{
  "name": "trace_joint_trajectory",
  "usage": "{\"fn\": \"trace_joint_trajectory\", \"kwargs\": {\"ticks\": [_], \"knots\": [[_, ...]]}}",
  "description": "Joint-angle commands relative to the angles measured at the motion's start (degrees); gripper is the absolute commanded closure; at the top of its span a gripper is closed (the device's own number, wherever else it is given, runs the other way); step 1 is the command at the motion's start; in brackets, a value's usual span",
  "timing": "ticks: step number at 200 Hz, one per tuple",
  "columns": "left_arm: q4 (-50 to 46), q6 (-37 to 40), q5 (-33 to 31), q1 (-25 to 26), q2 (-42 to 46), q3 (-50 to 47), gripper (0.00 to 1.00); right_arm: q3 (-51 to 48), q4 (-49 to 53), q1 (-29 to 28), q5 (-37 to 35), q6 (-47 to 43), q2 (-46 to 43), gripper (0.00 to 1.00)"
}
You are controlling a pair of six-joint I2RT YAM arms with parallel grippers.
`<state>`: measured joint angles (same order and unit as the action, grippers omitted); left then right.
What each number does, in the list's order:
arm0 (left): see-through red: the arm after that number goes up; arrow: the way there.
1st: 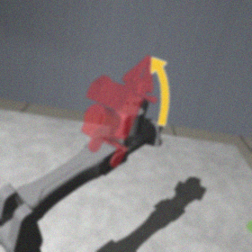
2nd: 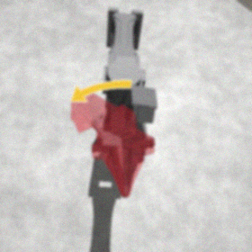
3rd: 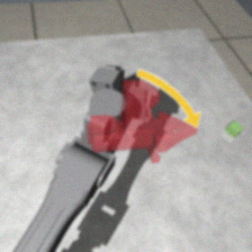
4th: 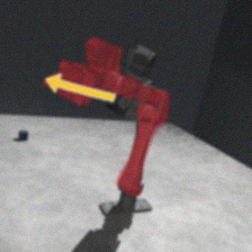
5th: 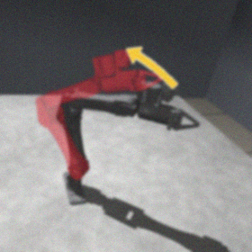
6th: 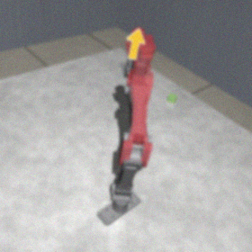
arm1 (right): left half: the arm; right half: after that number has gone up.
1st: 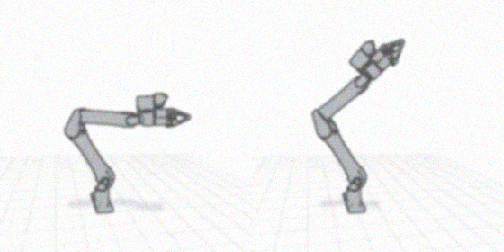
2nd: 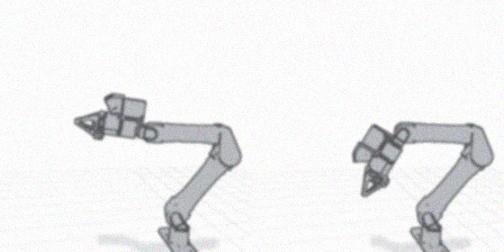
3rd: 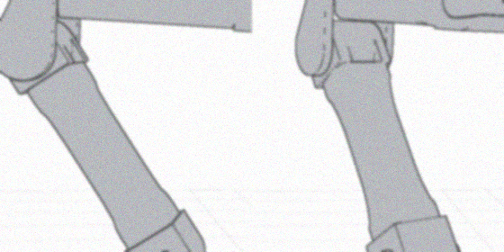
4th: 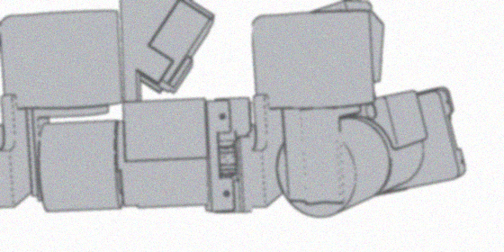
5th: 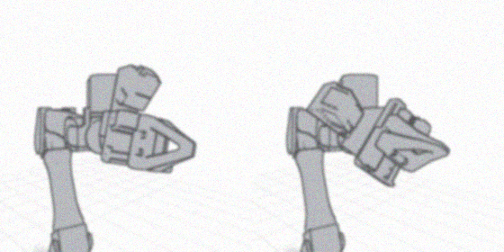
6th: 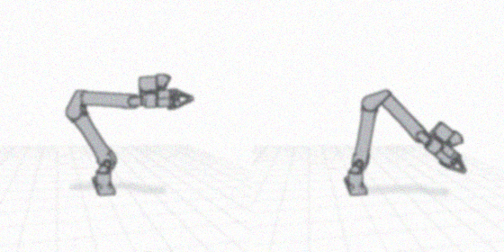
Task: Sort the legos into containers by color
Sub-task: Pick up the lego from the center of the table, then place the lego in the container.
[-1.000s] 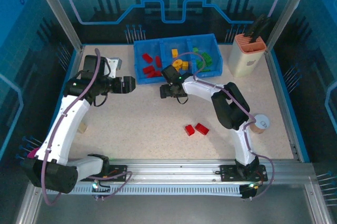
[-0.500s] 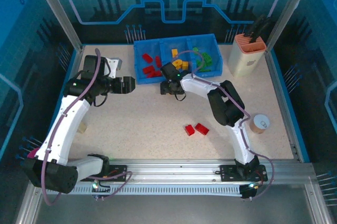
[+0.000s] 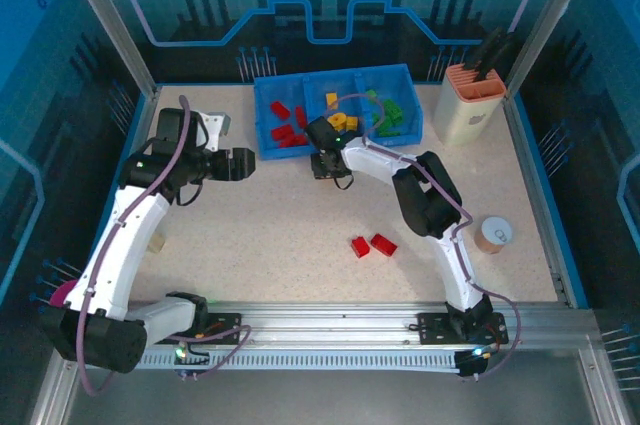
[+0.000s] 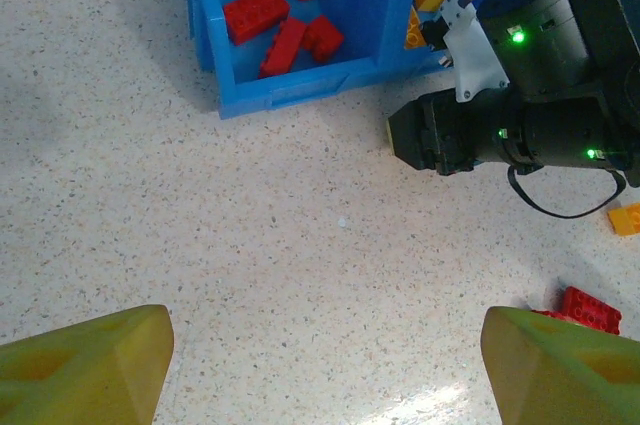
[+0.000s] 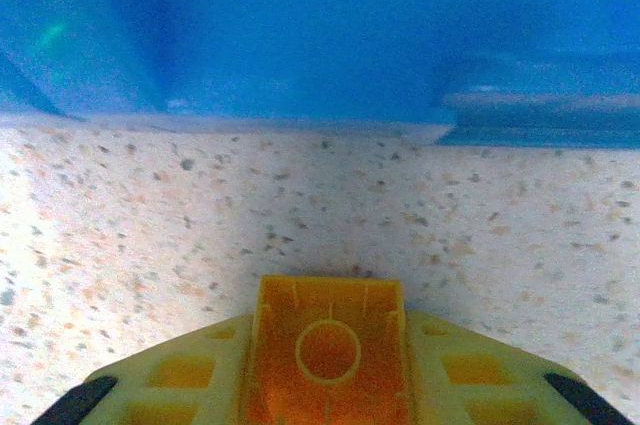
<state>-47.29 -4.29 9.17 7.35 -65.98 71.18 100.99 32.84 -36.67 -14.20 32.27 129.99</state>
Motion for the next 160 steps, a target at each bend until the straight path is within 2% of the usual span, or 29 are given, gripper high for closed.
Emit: {"fn": "trace_joint_trajectory", "kwargs": {"ticks": [1,23,48,82,126,160], "knots": [[0.95,1.0,-0.74,0.29,1.15,-0.44,0.18,0.34,3.18,1.97,-2.42,-5.23,-5.44,0.69],[1.06,0.78,-0.29,0.21,0.87,-0.26,0.19,4.71,4.95,3.44,-3.97,-9.45,-7.97,0.7],[0.77,0.78,-0.3,0.25,0.54,0.05,0.19,11.01,5.91,5.65,-3.67,-12.75,-6.32,0.7],[1.58,0.6,-2.2,0.2,-0.13,-0.77,0.19,23.46,6.39,8.26,-2.16,-17.99,2.73,0.7],[0.62,1.26,-3.64,0.2,-1.35,0.64,0.2,46.66,12.58,10.41,-0.7,-22.08,18.82,0.7],[0.7,1.35,-3.66,0.25,-1.96,0.24,0.2,48.51,8.97,11.91,3.05,-20.13,21.6,0.69]]}}
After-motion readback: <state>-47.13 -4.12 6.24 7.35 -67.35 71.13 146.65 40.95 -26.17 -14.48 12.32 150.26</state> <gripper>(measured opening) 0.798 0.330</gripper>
